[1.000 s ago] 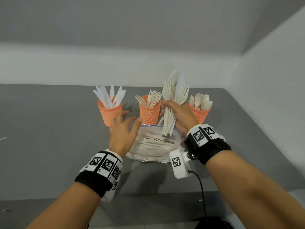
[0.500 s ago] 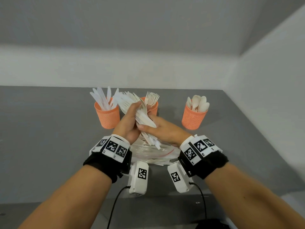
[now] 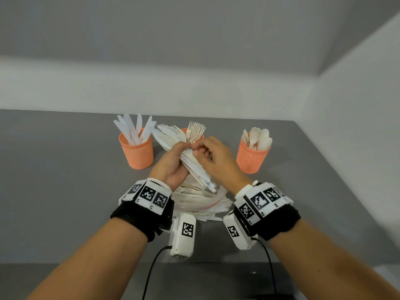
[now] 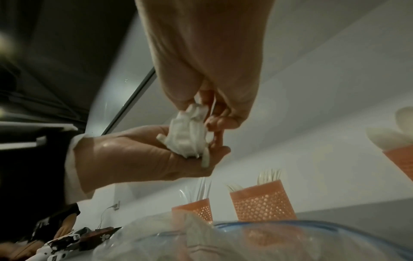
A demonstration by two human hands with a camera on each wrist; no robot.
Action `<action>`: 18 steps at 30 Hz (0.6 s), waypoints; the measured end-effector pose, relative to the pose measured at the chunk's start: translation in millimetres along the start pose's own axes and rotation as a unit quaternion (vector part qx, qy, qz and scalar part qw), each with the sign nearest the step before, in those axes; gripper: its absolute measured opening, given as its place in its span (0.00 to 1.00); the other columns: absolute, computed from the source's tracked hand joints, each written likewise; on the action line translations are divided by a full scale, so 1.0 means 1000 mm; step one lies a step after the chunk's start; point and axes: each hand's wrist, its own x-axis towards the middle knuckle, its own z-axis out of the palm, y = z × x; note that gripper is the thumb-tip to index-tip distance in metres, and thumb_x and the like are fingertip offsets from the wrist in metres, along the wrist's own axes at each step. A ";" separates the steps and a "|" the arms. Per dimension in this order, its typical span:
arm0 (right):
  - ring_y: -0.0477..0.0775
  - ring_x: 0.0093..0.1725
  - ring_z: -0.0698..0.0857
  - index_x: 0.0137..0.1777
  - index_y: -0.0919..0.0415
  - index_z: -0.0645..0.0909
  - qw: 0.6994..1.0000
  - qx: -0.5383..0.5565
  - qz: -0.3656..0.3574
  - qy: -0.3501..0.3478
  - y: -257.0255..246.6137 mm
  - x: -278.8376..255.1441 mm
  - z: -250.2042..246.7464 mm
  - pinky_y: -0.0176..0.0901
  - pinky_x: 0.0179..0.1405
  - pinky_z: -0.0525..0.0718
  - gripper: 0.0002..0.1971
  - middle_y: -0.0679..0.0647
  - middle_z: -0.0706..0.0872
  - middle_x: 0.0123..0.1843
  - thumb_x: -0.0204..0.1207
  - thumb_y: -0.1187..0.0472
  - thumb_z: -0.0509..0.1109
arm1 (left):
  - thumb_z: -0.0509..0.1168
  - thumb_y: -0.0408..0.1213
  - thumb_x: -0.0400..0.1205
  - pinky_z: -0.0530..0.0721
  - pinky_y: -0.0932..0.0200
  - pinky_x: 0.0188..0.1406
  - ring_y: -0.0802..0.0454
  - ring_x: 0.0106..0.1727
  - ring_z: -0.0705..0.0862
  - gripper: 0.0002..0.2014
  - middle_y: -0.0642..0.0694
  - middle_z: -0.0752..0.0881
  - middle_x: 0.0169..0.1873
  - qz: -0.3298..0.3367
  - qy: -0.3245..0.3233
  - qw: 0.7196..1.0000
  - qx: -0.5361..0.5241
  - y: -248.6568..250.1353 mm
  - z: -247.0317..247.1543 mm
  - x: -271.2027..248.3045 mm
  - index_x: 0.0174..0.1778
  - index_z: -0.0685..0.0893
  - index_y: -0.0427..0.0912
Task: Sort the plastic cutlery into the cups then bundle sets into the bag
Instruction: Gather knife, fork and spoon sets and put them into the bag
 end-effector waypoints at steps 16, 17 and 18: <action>0.42 0.35 0.73 0.48 0.64 0.82 0.992 -0.063 0.013 -0.110 -0.004 0.015 -0.001 0.27 0.37 0.70 0.06 0.57 0.82 0.46 0.78 0.61 0.66 | 0.55 0.34 0.85 0.89 0.61 0.42 0.52 0.38 0.90 0.11 0.41 0.89 0.37 0.023 0.015 1.000 0.016 -0.002 -0.010 0.004 0.47 0.82 0.33; 0.41 0.34 0.73 0.46 0.63 0.81 0.991 -0.068 0.022 -0.117 -0.006 0.018 0.001 0.26 0.34 0.69 0.06 0.56 0.81 0.43 0.78 0.60 0.66 | 0.56 0.35 0.85 0.89 0.60 0.42 0.53 0.39 0.90 0.11 0.42 0.89 0.37 0.018 0.016 0.999 0.030 0.002 -0.012 0.005 0.47 0.82 0.33; 0.41 0.31 0.72 0.42 0.62 0.79 0.988 -0.073 0.036 -0.133 -0.009 0.020 0.003 0.25 0.30 0.69 0.07 0.53 0.79 0.38 0.79 0.59 0.66 | 0.56 0.36 0.85 0.89 0.60 0.41 0.53 0.38 0.90 0.12 0.43 0.89 0.36 0.018 0.016 0.999 0.036 0.005 -0.014 0.006 0.45 0.82 0.35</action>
